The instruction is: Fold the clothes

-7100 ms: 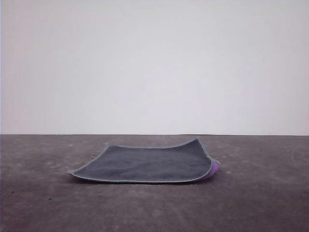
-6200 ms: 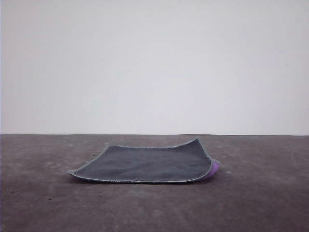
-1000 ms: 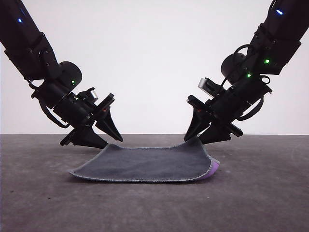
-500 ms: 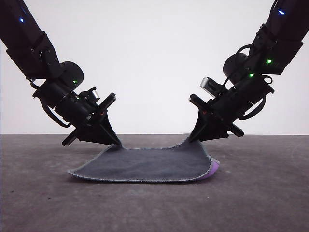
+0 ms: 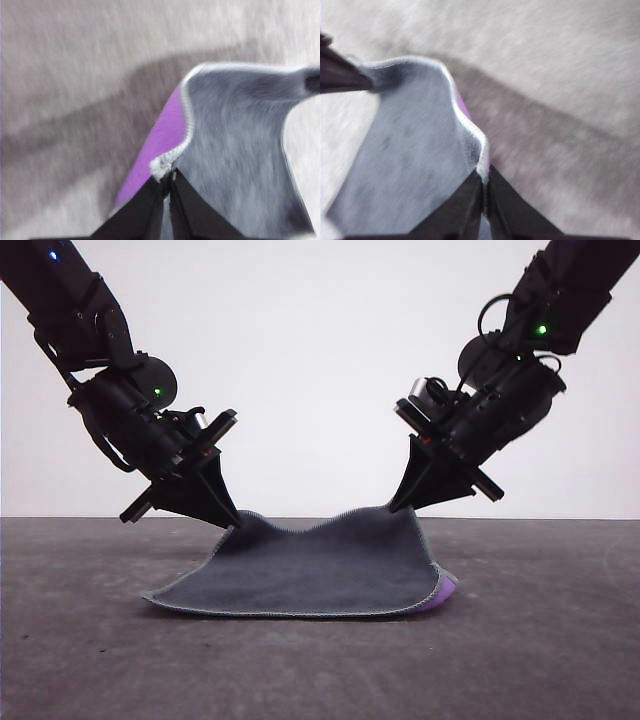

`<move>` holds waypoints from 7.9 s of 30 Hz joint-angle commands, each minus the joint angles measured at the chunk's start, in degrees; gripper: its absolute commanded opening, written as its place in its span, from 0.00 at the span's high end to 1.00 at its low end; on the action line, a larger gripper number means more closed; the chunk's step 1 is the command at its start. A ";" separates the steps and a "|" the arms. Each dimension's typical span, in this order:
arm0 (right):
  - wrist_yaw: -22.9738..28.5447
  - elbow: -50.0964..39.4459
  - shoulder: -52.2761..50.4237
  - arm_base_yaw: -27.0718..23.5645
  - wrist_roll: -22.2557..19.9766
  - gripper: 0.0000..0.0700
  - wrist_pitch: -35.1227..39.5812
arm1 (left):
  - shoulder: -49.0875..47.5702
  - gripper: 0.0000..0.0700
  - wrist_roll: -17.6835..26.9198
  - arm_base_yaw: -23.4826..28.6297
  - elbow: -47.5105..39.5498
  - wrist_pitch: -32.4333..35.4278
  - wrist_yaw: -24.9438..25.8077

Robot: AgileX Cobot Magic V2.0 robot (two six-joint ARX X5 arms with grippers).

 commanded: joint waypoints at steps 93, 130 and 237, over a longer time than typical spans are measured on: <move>10.25 2.96 -18.25 -0.87 -13.94 0.10 -34.53 | -18.09 0.36 12.23 -1.05 1.94 -28.32 -20.11; 5.04 -49.24 -35.04 -0.50 12.53 0.12 21.70 | -37.33 0.36 10.46 2.82 1.46 -33.61 -24.63; -12.19 -26.25 -7.95 21.51 30.75 0.41 45.71 | -37.33 0.36 9.75 2.82 1.46 -33.53 -24.63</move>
